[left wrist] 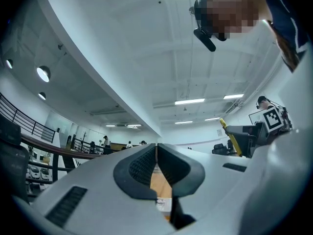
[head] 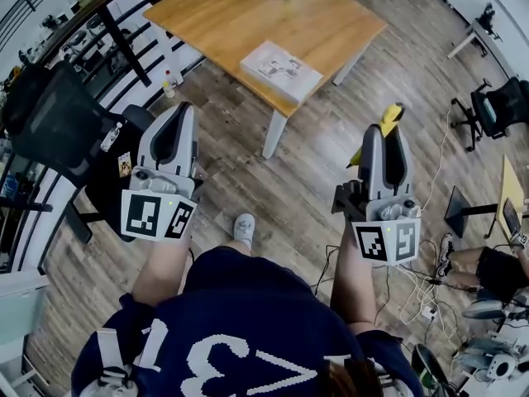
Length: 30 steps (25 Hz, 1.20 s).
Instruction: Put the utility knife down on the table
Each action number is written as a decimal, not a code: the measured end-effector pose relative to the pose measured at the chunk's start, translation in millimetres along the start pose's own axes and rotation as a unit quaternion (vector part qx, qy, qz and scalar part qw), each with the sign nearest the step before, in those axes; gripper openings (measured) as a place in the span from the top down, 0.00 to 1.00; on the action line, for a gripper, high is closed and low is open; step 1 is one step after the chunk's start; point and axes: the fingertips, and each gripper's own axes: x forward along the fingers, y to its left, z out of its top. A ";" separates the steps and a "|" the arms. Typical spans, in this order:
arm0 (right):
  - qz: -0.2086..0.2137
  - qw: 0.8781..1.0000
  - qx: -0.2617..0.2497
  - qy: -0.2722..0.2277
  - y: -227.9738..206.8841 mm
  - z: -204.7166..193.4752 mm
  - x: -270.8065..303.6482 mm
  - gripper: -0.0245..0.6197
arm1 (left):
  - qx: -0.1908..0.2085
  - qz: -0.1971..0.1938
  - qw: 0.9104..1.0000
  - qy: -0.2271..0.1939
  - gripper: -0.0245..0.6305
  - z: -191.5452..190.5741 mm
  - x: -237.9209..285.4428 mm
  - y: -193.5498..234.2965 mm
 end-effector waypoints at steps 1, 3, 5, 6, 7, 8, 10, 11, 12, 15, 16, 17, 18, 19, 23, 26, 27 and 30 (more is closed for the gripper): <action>-0.001 1.000 -0.004 0.001 -0.6 -3.1 11.3 0.75 | -0.001 -0.003 1.000 0.000 0.93 -2.5 10.0 7.6; -0.005 1.000 -0.017 0.002 -1.8 -7.4 30.7 0.75 | -0.004 -0.010 1.000 0.000 0.93 -8.0 28.4 20.6; -0.011 1.000 -0.016 0.003 -7.0 -16.5 43.4 0.75 | -0.006 -0.016 1.000 0.001 0.93 -14.5 44.0 31.3; -0.014 1.000 -0.012 0.004 -10.4 -21.8 48.5 0.75 | -0.008 -0.018 1.000 0.003 0.93 -18.1 50.7 35.7; -0.017 1.000 -0.010 0.006 -13.4 -26.1 53.8 0.75 | -0.010 -0.019 1.000 0.005 0.93 -21.8 56.8 39.2; -0.018 1.000 -0.011 0.008 -16.0 -29.0 59.2 0.75 | -0.012 -0.021 1.000 0.008 0.93 -25.5 62.2 42.0; -0.018 1.000 -0.020 0.012 -19.2 -31.0 71.6 0.75 | -0.016 -0.023 0.999 0.014 0.93 -33.0 71.7 46.4; -0.018 0.999 -0.026 0.014 -20.6 -31.2 78.6 0.75 | -0.018 -0.024 0.999 0.017 0.93 -36.8 76.5 48.7; -0.017 0.999 -0.028 0.014 -23.0 -32.9 84.9 0.75 | -0.021 -0.024 0.999 0.020 0.93 -40.4 81.3 51.1; -0.014 1.000 -0.011 0.015 -35.5 -47.9 100.3 0.75 | -0.022 -0.019 0.999 0.024 0.93 -49.1 97.0 59.5; -0.010 1.000 -0.007 0.015 -39.4 -52.2 107.6 0.75 | -0.020 -0.016 0.999 0.023 0.93 -51.2 103.4 62.5; -0.005 1.000 -0.005 0.015 -43.2 -55.9 116.1 0.75 | -0.018 -0.012 1.000 0.023 0.93 -53.2 110.2 65.5; 0.002 1.000 -0.004 0.015 -47.1 -59.4 125.5 0.75 | -0.016 -0.008 1.000 0.022 0.93 -55.3 117.5 68.4; 0.009 1.000 -0.003 0.015 -51.7 -63.0 135.9 0.75 | -0.014 -0.003 1.000 0.022 0.93 -57.5 125.2 71.3; 0.039 0.999 0.003 0.016 -77.6 -78.2 183.9 0.75 | -0.004 0.020 1.000 0.020 0.93 -66.5 164.2 83.9; 0.056 0.998 0.007 0.017 -104.3 -85.4 221.8 0.75 | 0.004 0.040 0.999 0.017 0.93 -71.3 200.2 92.2; 0.063 0.998 0.009 0.017 -113.4 -87.5 234.5 0.75 | 0.007 0.047 0.999 0.016 0.93 -72.7 211.9 94.3; 0.083 0.996 0.014 0.018 -139.7 -95.3 268.9 0.75 | 0.016 0.067 0.998 0.011 0.93 -77.4 244.2 99.0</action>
